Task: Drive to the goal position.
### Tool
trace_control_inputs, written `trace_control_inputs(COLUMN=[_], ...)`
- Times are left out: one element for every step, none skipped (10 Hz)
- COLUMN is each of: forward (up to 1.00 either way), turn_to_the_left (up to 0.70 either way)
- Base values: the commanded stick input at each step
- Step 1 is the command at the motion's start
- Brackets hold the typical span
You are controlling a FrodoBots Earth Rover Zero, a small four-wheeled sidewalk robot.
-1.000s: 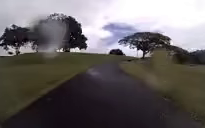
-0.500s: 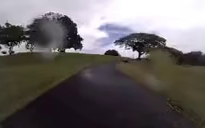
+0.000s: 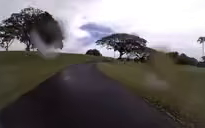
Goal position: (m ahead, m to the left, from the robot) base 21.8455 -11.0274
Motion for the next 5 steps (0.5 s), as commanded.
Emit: trace_control_inputs(forward=[0.85, 0.85, 0.85, 0.85, 0.85], turn_to_the_left=[0.0, 0.0, 0.0, 0.0, 0.0])
